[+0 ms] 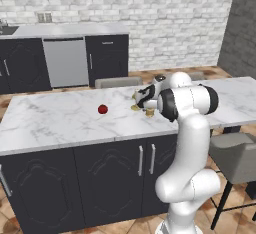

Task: Pick the candle and candle from the dining table and place them in the open cabinet. Close the cabinet after placing the objects.

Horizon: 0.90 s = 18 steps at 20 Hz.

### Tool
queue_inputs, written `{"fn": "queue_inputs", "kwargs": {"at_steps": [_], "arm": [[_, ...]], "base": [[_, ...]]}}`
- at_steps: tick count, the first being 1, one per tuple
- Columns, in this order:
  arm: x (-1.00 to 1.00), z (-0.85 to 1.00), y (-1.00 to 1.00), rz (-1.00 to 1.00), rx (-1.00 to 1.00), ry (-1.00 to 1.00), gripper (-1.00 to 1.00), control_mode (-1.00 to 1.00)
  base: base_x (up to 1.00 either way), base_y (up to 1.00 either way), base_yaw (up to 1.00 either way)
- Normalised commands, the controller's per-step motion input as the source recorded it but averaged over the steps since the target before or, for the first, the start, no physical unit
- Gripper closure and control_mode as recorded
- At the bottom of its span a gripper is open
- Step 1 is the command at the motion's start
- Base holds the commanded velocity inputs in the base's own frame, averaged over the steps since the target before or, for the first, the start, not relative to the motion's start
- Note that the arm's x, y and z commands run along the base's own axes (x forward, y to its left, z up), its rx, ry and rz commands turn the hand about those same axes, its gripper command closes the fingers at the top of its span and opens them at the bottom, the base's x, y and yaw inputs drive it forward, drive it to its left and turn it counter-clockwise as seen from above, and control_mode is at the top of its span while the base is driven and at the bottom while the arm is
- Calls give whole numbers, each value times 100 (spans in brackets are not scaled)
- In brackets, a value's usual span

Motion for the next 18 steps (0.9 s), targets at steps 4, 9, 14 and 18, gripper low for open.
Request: {"fn": "queue_inputs", "kwargs": {"at_steps": [4, 9, 14, 18], "arm": [[9, -9, -4, 0, 0, 0, -100, -100], [0, -11, -2, 0, 0, 0, -100, -100], [0, -16, 0, 0, 0, 0, -100, -100], [1, -18, 0, 0, 0, 0, -100, -100]], "base": [[0, 0, 0], [0, 0, 0], [0, 0, 0], [0, 0, 0]]}}
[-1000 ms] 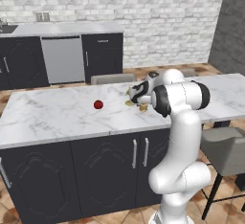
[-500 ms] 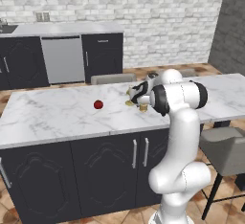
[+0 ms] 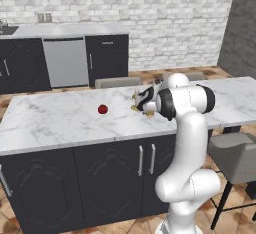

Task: Pick the candle and candle from the dining table and place them in the open cabinet. Close the cabinet after placing the objects.

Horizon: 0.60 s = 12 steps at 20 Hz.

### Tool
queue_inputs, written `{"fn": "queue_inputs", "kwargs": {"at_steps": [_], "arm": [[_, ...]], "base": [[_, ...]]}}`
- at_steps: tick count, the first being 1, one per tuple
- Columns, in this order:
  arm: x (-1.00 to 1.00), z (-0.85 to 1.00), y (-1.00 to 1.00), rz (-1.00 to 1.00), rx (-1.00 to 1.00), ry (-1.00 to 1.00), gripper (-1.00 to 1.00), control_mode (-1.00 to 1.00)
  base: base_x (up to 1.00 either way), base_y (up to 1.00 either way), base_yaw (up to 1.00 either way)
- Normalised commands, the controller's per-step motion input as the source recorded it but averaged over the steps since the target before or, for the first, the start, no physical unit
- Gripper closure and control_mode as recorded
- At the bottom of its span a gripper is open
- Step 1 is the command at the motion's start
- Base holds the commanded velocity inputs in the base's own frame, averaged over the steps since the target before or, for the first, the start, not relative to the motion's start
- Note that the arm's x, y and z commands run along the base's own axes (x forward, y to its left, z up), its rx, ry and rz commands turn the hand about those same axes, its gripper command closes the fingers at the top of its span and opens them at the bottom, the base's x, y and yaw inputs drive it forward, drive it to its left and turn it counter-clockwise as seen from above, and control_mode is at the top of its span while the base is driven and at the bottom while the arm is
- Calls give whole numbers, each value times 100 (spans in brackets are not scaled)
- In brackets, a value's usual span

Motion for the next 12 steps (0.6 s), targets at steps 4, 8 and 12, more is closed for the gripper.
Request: {"fn": "queue_inputs", "kwargs": {"at_steps": [4, 8, 12], "arm": [[4, -19, 3, 0, 0, 0, 100, -100], [0, -1, 0, 0, 0, 0, 100, -100], [-3, 9, -16, 0, 3, -1, 100, -100]], "base": [[0, 0, 0], [0, 0, 0], [0, 0, 0]]}}
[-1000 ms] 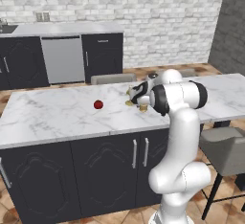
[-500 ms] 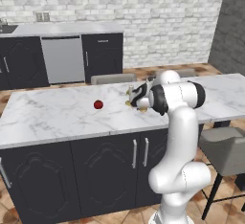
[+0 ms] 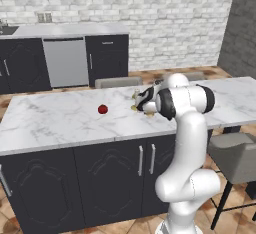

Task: Pick the candle and candle from the dining table and place them in the open cabinet. Close the cabinet after placing the objects.

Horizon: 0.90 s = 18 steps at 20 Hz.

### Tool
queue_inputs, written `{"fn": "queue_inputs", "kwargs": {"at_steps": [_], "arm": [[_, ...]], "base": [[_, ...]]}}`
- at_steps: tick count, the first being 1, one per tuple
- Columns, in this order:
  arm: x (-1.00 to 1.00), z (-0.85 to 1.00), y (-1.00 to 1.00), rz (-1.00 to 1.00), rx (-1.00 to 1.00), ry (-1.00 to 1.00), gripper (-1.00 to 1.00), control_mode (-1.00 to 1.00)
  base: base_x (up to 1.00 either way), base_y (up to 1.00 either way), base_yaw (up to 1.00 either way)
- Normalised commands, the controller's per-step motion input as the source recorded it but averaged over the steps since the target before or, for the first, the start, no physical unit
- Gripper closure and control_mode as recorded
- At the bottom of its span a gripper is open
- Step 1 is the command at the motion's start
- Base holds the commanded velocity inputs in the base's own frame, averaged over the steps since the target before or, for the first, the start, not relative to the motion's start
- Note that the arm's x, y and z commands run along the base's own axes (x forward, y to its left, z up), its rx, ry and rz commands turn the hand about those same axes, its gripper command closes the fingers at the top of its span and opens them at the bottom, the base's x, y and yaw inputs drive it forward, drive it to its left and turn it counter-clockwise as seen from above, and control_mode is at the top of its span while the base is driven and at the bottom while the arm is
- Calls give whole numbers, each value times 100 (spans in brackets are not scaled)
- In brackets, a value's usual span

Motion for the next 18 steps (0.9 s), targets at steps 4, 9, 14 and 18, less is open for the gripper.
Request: {"fn": "queue_inputs", "kwargs": {"at_steps": [4, 9, 14, 18], "arm": [[-19, 41, -17, -1, 1, -2, 100, -100], [-35, 66, -10, -3, 0, -8, 100, -100], [-51, 62, -8, -2, 0, -4, 100, -100], [-68, 47, -1, -1, 0, -4, 100, -100]], "base": [[0, 0, 0], [0, 0, 0], [0, 0, 0], [0, 0, 0]]}}
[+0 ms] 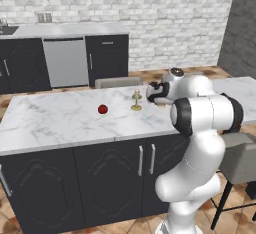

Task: Pick the candle and candle from the dining table and place them in the open cabinet. Close the cabinet after placing the objects.

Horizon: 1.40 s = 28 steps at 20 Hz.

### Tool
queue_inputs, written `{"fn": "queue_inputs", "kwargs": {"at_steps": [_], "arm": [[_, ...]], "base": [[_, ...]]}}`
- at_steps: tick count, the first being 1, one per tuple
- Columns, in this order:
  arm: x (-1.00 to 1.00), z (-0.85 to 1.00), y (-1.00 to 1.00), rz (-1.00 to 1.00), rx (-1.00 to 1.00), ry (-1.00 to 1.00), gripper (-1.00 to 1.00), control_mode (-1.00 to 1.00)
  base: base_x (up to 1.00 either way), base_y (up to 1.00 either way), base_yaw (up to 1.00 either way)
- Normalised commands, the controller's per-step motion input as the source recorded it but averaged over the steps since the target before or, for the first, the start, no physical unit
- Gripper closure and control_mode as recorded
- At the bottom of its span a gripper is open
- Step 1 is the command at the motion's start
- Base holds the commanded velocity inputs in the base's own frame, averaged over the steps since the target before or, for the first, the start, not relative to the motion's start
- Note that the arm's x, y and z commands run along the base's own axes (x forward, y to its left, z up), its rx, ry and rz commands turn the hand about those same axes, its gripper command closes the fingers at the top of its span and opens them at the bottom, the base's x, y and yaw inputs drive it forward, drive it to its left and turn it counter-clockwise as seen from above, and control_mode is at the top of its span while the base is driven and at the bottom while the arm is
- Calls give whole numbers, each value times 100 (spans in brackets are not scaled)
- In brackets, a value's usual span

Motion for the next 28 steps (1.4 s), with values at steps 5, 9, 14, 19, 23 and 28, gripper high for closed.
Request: {"fn": "queue_inputs", "kwargs": {"at_steps": [5, 9, 14, 19, 23, 28], "arm": [[-43, 35, 3, -1, -2, -1, 100, -100], [0, 0, 0, 0, 0, 0, 100, -100], [-4, 0, 0, 0, 0, 0, 100, 100], [0, 0, 0, 0, 0, 0, 100, 100], [0, 0, 0, 0, 0, 0, 100, 100], [0, 0, 0, 0, 0, 0, 100, 100]], "base": [[0, 0, 0], [0, 0, 0], [-72, 0, 0], [-97, 35, 0], [-63, 95, 0], [-21, 100, 0]]}}
